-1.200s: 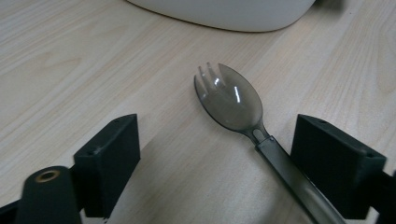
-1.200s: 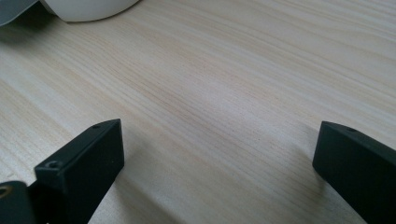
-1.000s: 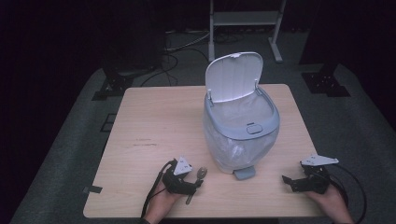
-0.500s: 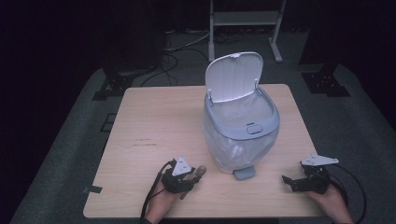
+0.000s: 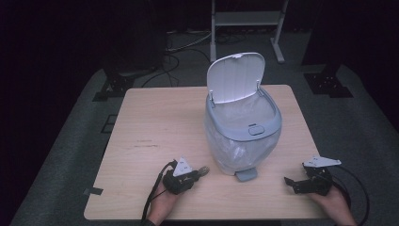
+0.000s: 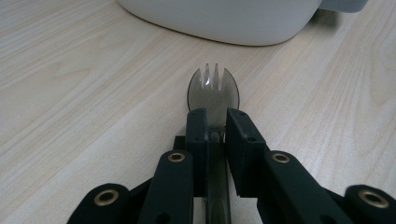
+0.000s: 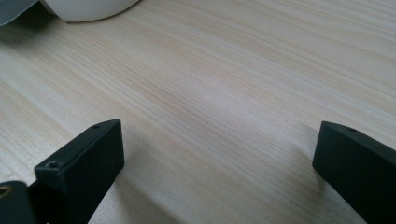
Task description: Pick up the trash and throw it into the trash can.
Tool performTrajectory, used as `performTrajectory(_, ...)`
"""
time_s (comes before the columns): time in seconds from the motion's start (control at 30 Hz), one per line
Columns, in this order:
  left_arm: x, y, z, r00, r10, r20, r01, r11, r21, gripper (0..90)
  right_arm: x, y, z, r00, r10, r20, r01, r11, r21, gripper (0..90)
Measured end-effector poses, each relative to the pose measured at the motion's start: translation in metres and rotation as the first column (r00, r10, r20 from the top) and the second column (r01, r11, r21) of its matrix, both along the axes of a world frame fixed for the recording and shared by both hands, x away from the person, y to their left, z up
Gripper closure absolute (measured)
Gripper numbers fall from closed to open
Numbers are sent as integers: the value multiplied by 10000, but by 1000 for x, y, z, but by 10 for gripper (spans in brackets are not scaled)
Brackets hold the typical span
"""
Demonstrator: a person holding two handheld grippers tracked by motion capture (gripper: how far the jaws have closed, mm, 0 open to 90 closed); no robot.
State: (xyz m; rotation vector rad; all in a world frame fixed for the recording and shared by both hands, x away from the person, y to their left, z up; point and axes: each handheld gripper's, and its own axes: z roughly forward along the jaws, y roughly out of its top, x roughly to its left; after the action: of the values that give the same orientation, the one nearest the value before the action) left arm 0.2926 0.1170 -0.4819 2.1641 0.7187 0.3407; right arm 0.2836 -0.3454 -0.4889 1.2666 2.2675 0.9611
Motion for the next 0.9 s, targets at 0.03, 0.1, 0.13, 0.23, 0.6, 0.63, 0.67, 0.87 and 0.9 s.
performTrajectory(0.03,0,0,0,10000,4,4,-4,10000,7,790,0,0,0,10000,-1,-2,1,10000,1,9)
performTrajectory(0.1,0,0,0,10000,9,13,-9,10000,32,792,0,0,0,10000,0,-1,0,10000,-1,9)
performTrajectory(0.13,0,0,0,10000,19,22,-20,10000,38,793,0,0,0,10000,0,-2,0,10000,0,9)
performTrajectory(0.23,0,-1,0,10000,35,22,-35,10000,44,795,0,0,0,10000,0,-1,0,10000,-3,9)
performTrajectory(0.6,2,0,1,9998,-217,8,217,9997,-55,796,0,0,0,10000,-2,-3,2,10000,1,9)
performTrajectory(0.63,2,0,1,9998,-220,11,220,9997,-71,797,0,0,0,10000,-2,-5,2,10000,2,9)
performTrajectory(0.67,2,1,2,9998,-193,-25,193,9997,-172,797,0,0,0,10000,-4,-8,4,10000,-4,9)
performTrajectory(0.87,3,8,8,10000,-76,-26,74,9978,-654,797,0,0,0,10000,0,-5,0,10000,-1,9)
performTrajectory(0.9,3,8,8,10000,-83,-41,80,9976,-685,797,0,0,0,10000,-4,-5,4,10000,2,9)
